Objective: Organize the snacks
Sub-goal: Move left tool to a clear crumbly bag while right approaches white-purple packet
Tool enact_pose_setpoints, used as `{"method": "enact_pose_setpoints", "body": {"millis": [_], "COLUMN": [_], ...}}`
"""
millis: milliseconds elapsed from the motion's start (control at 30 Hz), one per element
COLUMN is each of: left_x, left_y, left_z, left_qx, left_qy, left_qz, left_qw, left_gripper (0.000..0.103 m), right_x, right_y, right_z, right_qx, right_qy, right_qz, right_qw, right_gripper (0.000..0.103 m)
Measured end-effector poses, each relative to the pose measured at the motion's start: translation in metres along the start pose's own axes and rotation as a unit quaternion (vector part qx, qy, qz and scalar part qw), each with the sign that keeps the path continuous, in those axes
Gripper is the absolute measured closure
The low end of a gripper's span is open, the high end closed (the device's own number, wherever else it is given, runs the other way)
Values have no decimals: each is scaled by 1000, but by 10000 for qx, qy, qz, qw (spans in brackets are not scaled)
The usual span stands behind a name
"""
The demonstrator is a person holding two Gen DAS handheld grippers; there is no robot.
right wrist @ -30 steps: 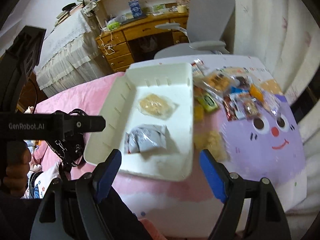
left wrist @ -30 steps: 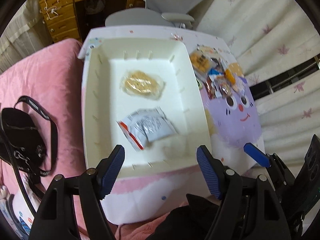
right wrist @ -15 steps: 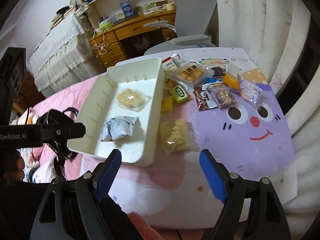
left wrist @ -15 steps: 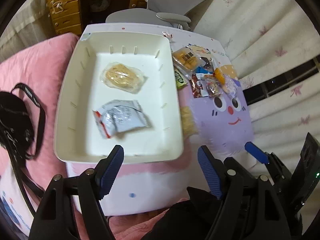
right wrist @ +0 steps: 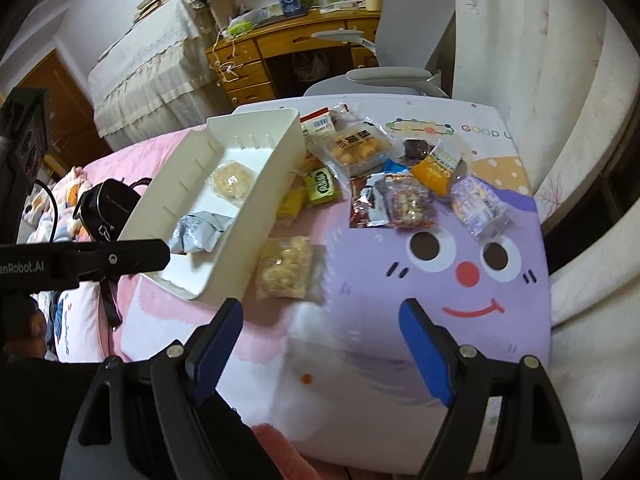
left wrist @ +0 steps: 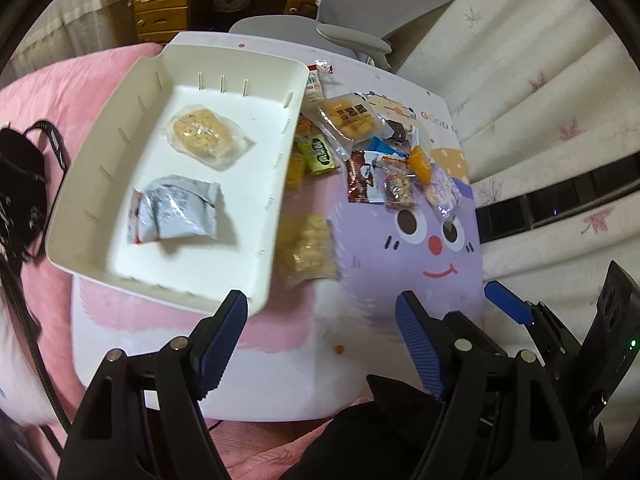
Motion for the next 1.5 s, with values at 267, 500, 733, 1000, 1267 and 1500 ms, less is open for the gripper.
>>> {"method": "enact_pose_setpoints", "body": {"millis": [267,500,733,1000,1267,1500], "left_x": [-18,-42,-70,-99,-118,-140], "left_y": [-7,-9,-4,2,2,6], "left_z": [-21,-32,-34,-23,-7,6], "left_qx": [467,650,733,935,1114,1090], "left_qy": [-27,54,451,1059,1711,2222], "left_qz": [-491,-796,-1069,-1287,-1452,-1326], "left_qw": [9977,9947,9905,9816,9681,9598], "left_gripper": [28,28,28,28,28,28], "right_x": [-4,-18,-40,-76,-128,-155], "right_y": [17,31,42,55,65,62], "right_z": [-47,-85,-115,-142,-156,-156], "right_qx": [365,715,820,1012,1282,1538], "right_qy": [33,-303,-541,-770,-820,-793], "right_qz": [-278,-521,-670,-763,-628,-611], "right_qw": [9989,9956,9929,9889,9864,9830], "right_gripper": [22,22,22,22,22,22]}}
Point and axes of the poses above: each gripper's, at about its wrist camera, not at the fingertips, and x roughly against the way its jaws point, z to its left, y to its top, the point moved 4 cm from there along -x, roughly the way its jaws point, and after that the axes turned 7 degrees about -y, right-handed, at the moved point
